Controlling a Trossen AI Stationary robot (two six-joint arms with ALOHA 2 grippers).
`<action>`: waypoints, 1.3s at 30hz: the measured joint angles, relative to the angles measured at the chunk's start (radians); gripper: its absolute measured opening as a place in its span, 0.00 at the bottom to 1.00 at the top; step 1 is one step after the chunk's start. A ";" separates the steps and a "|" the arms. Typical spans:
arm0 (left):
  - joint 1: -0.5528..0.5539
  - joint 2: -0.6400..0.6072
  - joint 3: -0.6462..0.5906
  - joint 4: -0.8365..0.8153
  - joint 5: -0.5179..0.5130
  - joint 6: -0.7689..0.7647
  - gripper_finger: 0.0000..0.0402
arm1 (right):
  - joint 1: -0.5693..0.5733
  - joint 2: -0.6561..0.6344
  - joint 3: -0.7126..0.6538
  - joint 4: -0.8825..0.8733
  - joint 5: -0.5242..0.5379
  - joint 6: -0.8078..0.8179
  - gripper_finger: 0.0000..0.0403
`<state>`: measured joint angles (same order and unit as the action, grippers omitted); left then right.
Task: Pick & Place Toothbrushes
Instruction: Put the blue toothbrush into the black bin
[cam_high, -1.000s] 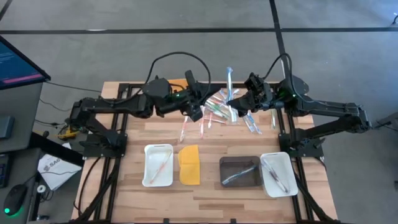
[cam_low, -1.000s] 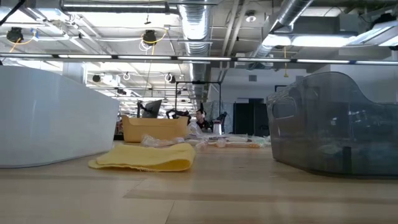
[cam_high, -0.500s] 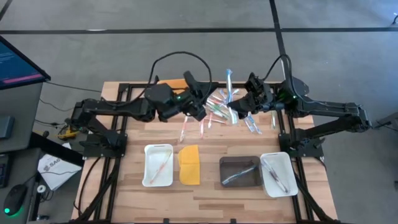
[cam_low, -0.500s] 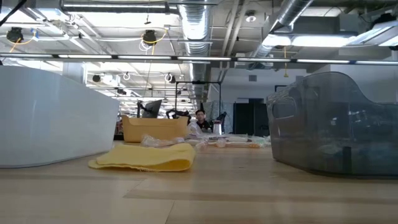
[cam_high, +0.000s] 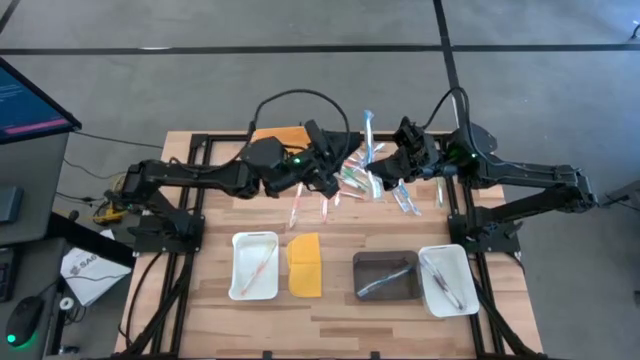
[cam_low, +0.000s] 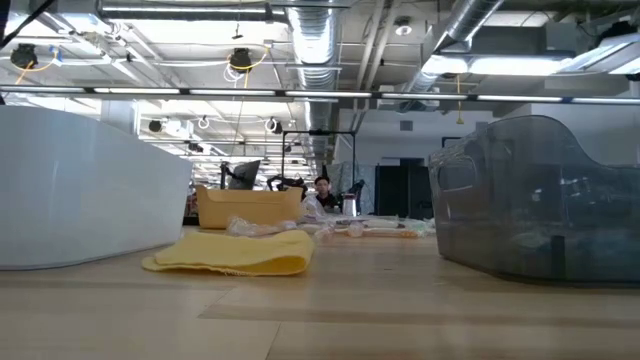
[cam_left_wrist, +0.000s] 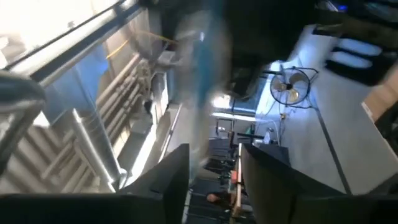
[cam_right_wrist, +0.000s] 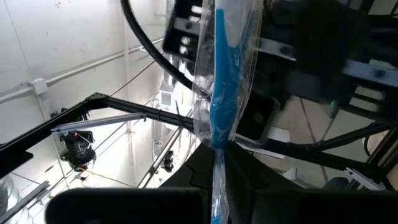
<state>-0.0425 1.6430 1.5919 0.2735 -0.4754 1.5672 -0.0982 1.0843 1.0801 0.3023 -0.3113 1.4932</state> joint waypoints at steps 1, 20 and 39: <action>0.000 0.010 -0.001 0.001 0.009 0.018 0.38 | 0.000 0.000 0.000 0.000 0.001 0.000 0.04; -0.001 0.033 -0.001 0.128 0.014 0.078 0.54 | 0.000 0.000 0.000 0.021 0.004 0.000 0.04; 0.018 0.033 0.000 0.125 0.151 0.076 0.53 | -0.001 0.000 0.000 -0.003 0.004 0.011 0.04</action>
<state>-0.0250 1.6764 1.5917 0.3988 -0.3241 1.6432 -0.0988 1.0847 1.0801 0.2989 -0.3069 1.5040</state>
